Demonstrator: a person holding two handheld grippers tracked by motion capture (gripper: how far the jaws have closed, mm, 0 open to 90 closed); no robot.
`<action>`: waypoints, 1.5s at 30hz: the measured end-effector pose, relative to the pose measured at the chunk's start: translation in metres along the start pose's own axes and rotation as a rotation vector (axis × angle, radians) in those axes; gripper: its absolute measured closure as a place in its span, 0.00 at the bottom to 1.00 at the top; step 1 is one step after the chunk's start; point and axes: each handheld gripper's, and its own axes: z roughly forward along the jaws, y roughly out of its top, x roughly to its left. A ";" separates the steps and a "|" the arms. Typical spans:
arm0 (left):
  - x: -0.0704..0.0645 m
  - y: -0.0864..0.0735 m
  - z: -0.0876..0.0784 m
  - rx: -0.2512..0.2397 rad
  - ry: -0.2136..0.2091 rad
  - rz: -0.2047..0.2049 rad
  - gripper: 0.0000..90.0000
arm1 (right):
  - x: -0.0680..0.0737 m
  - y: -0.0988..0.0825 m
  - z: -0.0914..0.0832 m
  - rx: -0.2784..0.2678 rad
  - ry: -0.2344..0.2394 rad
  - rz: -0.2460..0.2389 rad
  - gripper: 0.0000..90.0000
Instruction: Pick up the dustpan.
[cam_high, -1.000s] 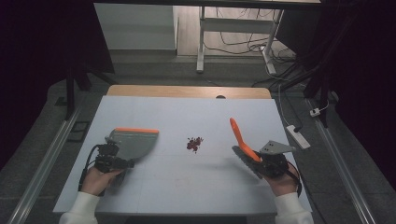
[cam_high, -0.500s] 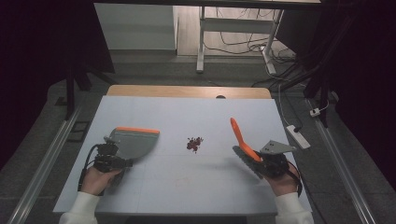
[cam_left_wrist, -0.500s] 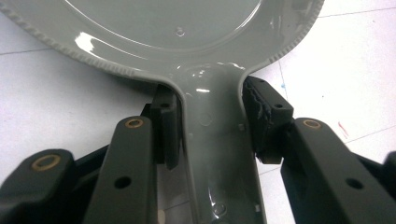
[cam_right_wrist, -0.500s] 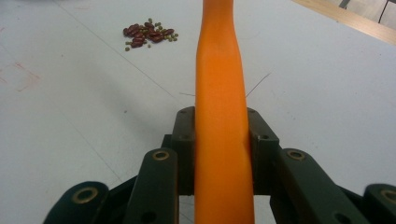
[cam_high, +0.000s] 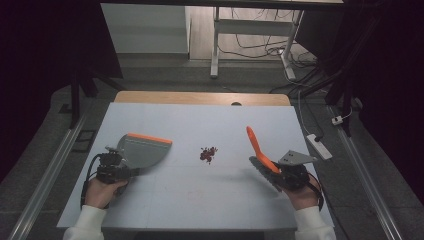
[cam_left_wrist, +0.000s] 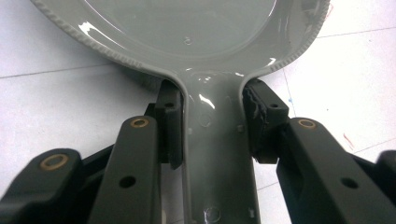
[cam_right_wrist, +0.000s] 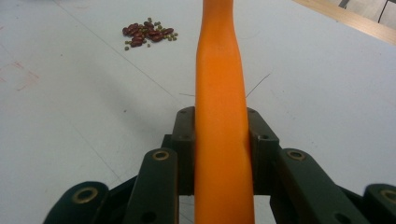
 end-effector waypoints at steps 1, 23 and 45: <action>0.000 0.000 0.000 -0.003 0.004 0.003 0.69 | 0.000 0.000 0.000 0.000 0.000 0.000 0.78; 0.000 0.000 -0.012 -0.142 -0.079 0.100 0.69 | 0.000 0.000 -0.001 -0.013 -0.001 -0.006 0.78; 0.004 0.005 -0.021 -0.214 -0.157 0.201 0.69 | 0.001 0.002 -0.002 -0.026 -0.010 -0.006 0.78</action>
